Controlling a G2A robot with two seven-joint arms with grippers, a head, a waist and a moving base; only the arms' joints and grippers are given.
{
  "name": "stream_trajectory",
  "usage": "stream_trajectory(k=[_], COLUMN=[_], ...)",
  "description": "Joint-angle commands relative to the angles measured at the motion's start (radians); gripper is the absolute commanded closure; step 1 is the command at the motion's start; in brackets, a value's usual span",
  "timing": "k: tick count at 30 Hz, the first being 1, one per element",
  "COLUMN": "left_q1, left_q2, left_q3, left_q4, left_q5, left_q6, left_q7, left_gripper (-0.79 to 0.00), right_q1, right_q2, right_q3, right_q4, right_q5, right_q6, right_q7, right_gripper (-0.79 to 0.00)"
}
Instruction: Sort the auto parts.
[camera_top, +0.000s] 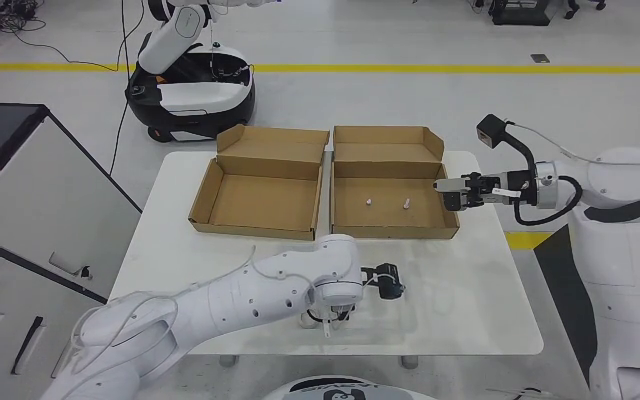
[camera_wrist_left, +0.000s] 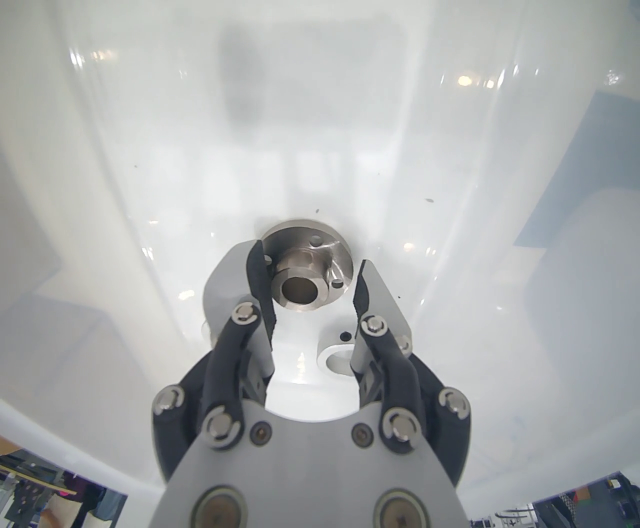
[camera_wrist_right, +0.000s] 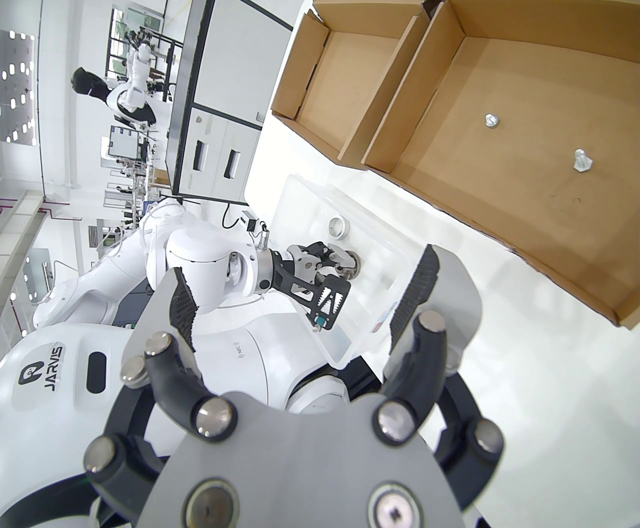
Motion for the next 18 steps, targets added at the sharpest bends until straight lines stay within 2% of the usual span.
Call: stream_trajectory(k=[1,12,18], left_q1=[-0.002,-0.016,-0.021], left_q2=[0.001,0.001,-0.004], left_q3=[0.000,0.005,0.009], left_q4=[-0.003,0.002,0.016], left_q5=[0.000,-0.009,-0.019], left_q6=[0.001,0.004,-0.004], left_q7=[0.000,0.000,0.000], left_gripper=[-0.385,-0.329,-0.336], right_q1=[0.000,0.000,0.000], right_q2=[0.000,0.000,0.000], right_q3=[0.000,0.000,0.000], right_q4=[0.000,0.000,0.000], right_q5=[0.000,0.000,0.000], right_q6=[0.000,0.000,0.000], right_q7=[0.000,0.000,0.000], right_gripper=[-0.785,-0.785,-0.785])
